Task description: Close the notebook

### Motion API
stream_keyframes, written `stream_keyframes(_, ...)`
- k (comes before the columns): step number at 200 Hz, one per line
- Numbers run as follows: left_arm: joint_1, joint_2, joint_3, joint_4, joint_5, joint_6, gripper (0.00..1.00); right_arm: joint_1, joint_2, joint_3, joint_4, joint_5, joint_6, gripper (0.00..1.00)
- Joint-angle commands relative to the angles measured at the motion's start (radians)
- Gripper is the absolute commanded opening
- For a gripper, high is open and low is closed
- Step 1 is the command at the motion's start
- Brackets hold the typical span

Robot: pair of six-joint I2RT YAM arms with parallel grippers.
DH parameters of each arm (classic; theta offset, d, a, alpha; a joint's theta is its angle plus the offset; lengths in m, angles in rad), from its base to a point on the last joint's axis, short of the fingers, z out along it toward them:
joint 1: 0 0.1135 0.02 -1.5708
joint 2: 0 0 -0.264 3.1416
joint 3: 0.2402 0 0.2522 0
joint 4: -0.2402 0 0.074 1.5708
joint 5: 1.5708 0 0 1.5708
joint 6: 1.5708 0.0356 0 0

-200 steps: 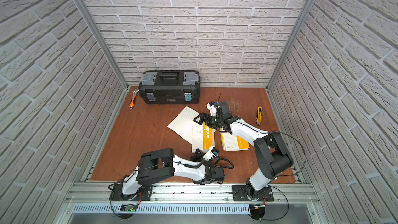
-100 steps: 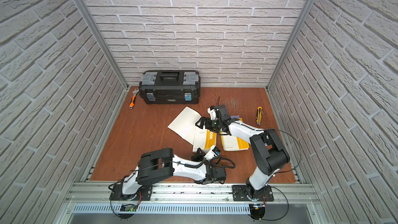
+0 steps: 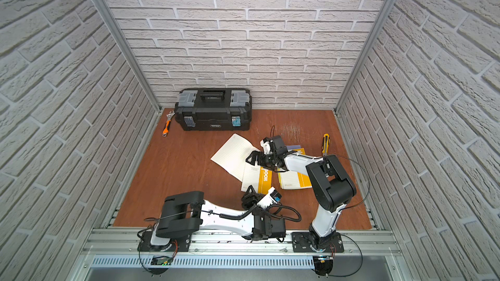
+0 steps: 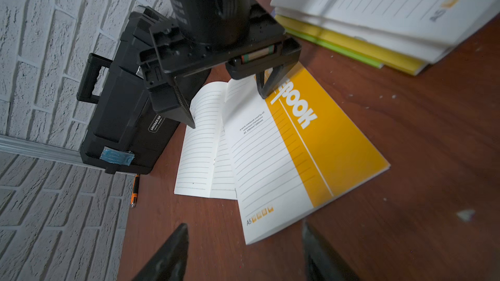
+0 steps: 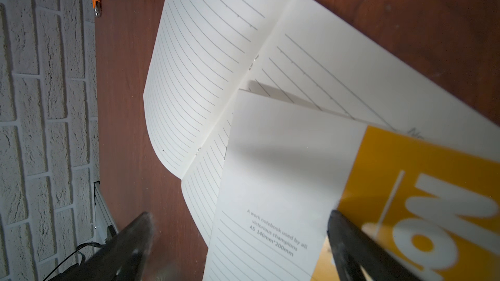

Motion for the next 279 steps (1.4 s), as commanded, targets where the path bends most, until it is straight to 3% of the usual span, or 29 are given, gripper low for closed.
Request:
stream_keyframes(1, -0.027, -0.095, -0.04, -0.003, -0.028, 0.011, 0.66, 0.004, -0.003, -0.013, 0.031, 0.001, -0.008, 1.0)
stream_keyframes(45, -0.001, -0.399, -0.301, 0.306, 0.115, 0.116, 0.61, 0.004, -0.018, -0.012, 0.018, -0.002, -0.022, 1.0)
stream_keyframes(77, 0.153, -0.629, -0.465, 0.494, 0.465, 0.122, 0.59, 0.003, -0.025, -0.006, 0.011, -0.012, -0.033, 1.0)
stream_keyframes(105, 0.312, -0.833, -0.646, 0.668, 0.772, 0.029, 0.56, 0.002, -0.037, -0.006, 0.009, -0.021, -0.042, 1.0)
stream_keyframes(127, 0.411, -0.943, -0.731, 0.695, 0.9, -0.072, 0.57, 0.003, -0.053, -0.009, 0.006, -0.021, -0.044, 1.0)
stream_keyframes(157, 0.535, -0.963, -0.792, 0.727, 1.062, -0.17, 0.57, 0.002, -0.061, -0.002, -0.016, -0.018, -0.055, 1.0)
stream_keyframes(198, 0.692, -0.973, -0.968, 1.033, 1.257, -0.352, 0.55, 0.002, -0.072, -0.019, -0.017, -0.019, -0.053, 1.0)
stream_keyframes(241, 0.818, -0.98, -1.026, 1.002, 1.354, -0.445, 0.52, 0.004, -0.087, -0.026, -0.017, -0.019, -0.051, 1.0)
stream_keyframes(279, 0.84, -0.937, -1.036, 1.042, 1.357, -0.464, 0.51, 0.003, -0.094, -0.031, -0.02, -0.017, -0.051, 1.0)
